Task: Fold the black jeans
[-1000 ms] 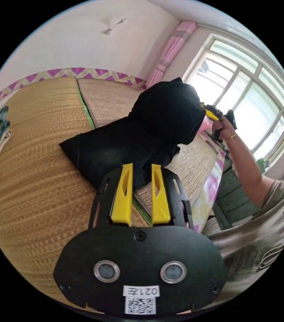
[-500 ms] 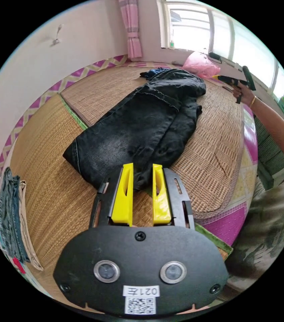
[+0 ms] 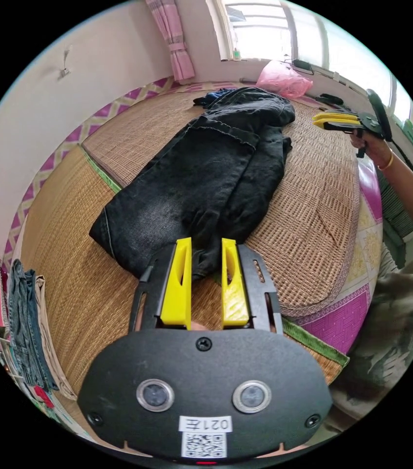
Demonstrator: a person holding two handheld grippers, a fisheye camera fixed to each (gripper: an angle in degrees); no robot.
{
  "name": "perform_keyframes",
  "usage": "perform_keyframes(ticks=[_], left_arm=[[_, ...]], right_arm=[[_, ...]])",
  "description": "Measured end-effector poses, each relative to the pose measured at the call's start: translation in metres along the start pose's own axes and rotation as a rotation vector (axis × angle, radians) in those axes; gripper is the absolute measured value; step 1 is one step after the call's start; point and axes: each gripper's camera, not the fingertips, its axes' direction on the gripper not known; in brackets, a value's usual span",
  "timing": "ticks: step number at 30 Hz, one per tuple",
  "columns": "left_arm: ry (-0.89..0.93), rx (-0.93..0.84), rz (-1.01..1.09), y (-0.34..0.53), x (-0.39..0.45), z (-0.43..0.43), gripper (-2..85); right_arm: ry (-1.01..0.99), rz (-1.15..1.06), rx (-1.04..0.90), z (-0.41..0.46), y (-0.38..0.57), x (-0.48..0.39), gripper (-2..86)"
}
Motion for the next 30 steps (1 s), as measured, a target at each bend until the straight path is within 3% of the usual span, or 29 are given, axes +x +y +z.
perform_keyframes(ticks=[2, 7, 10, 15, 23, 30], left_arm=[[-0.002, 0.002, -0.003, 0.001, 0.002, 0.001, 8.9], [-0.004, 0.003, -0.012, 0.003, 0.003, 0.005, 8.9], [-0.006, 0.003, -0.012, 0.005, 0.004, 0.007, 8.8], [0.002, 0.003, -0.016, 0.010, 0.002, 0.009, 8.8], [-0.026, 0.002, -0.030, 0.016, -0.001, 0.012, 7.0], [0.061, 0.181, -0.206, 0.007, -0.011, -0.039, 0.4]], right_arm=[[-0.054, 0.027, -0.025, -0.007, -0.005, -0.008, 0.4], [-0.060, -0.006, -0.136, -0.014, -0.016, -0.044, -0.7], [-0.027, -0.146, -0.189, -0.014, -0.036, -0.083, -0.5], [0.217, -0.302, -0.200, -0.019, -0.055, -0.151, -0.7], [0.013, -0.177, -0.223, -0.040, -0.096, -0.119, -0.7], [0.093, -0.226, -0.218, -0.054, -0.112, -0.135, -0.7]])
